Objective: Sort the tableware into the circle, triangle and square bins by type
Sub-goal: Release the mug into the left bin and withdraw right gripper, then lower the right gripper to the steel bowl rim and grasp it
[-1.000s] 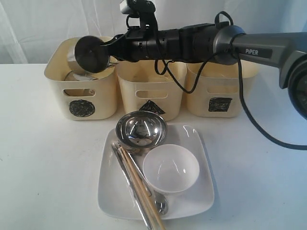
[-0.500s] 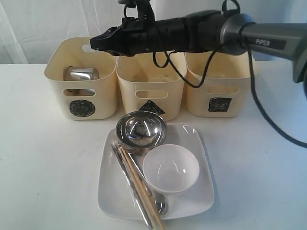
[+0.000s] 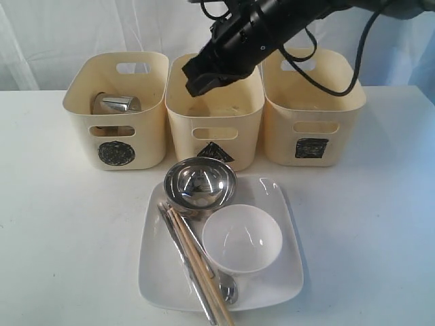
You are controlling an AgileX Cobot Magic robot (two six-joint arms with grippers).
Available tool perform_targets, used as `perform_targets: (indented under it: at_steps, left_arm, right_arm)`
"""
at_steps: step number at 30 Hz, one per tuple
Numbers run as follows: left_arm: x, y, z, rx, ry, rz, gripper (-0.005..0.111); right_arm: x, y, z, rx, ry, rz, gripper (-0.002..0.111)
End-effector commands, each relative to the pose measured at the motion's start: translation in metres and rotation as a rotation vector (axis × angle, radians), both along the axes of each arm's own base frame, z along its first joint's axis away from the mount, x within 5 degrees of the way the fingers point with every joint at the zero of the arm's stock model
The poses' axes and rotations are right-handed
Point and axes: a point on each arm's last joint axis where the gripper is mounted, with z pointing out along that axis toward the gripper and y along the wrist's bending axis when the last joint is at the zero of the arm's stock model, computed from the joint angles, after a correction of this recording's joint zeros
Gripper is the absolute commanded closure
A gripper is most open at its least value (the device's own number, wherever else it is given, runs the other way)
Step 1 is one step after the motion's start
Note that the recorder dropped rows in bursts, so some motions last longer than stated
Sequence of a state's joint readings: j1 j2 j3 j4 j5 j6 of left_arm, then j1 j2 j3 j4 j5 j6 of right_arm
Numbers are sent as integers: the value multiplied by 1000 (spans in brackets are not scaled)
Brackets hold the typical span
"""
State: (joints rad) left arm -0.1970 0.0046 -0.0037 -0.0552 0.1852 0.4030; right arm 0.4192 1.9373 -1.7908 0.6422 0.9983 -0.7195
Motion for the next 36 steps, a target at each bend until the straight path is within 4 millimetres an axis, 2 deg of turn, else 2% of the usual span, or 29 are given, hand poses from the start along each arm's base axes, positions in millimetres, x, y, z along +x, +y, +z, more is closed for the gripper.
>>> perform_targets:
  at_steps: [1,5,7,12,14,18,24,32,36]
  left_arm:
    - [0,0,-1,-6,-2,-3,107]
    - [0,0,-1,-6,-2,-3,107]
    - [0,0,-1,-6,-2,-3,107]
    - [0,0,-1,-6,-2,-3,107]
    - [0,0,-1,-6,-2,-3,107]
    - [0,0,-1,-6,-2,-3,107]
    - [0,0,-1,-6,-2,-3,107]
    - [0,0,-1,-6,-2,-3,107]
    - [0,0,-1,-6,-2,-3,107]
  right_arm:
    - [-8,-16,-3,-125,136,-73,108]
    - [-11,-21,-17,-233,205,-36,104]
    - [-7,-21,-25,-249,222,-40,96]
    - [1,-17,-50,-269,300,-76,65]
    - [6,-16,-61,-277,320,-105,56]
    - [17,-14,-88,-298,366,-169,55]
    - [23,-12,-117,-328,422,-194,55]
    - [27,-12,-134,-351,438,-199,55]
    - [28,-11,-138,-354,444,-199,60]
